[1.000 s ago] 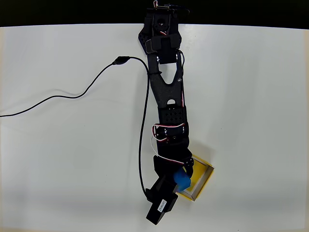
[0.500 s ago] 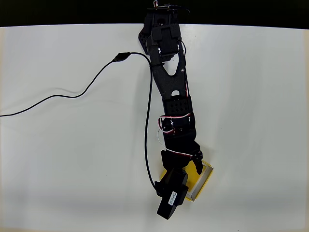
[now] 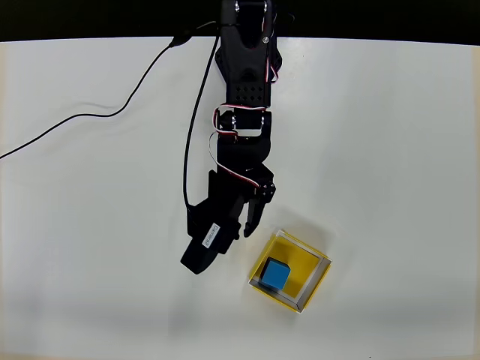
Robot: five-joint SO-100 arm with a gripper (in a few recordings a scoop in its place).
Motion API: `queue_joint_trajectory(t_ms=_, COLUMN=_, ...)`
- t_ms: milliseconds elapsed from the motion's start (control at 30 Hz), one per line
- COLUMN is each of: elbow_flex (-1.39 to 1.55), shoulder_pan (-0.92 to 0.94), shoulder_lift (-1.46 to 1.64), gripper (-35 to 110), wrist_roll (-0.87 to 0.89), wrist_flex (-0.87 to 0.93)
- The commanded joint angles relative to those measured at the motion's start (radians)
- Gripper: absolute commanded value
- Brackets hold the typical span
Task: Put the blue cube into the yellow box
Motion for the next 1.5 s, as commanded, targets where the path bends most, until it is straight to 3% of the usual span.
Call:
queue_joint_trajectory(t_ms=0, elbow_flex=0.078, shoulder_pan=0.058, shoulder_lift=0.213, gripper=1, wrist_roll=-0.009, wrist_flex=0.083)
queue_joint_trajectory(t_ms=467, elbow_flex=0.673, shoulder_pan=0.129, shoulder_lift=0.910, gripper=0, wrist_roll=-0.021, wrist_flex=0.376)
queue_joint_trajectory(t_ms=833, elbow_flex=0.693, shoulder_pan=0.078, shoulder_lift=0.960, gripper=0, wrist_roll=0.123, wrist_flex=0.844)
queue_joint_trajectory(t_ms=1100, elbow_flex=0.693, shoulder_pan=0.075, shoulder_lift=0.960, gripper=0, wrist_roll=0.278, wrist_flex=0.877)
queue_joint_trajectory(t_ms=1200, elbow_flex=0.693, shoulder_pan=0.075, shoulder_lift=0.960, gripper=0, wrist_roll=0.454, wrist_flex=0.884)
queue_joint_trajectory(t_ms=1467, elbow_flex=0.693, shoulder_pan=0.074, shoulder_lift=0.959, gripper=0, wrist_roll=0.460, wrist_flex=0.881)
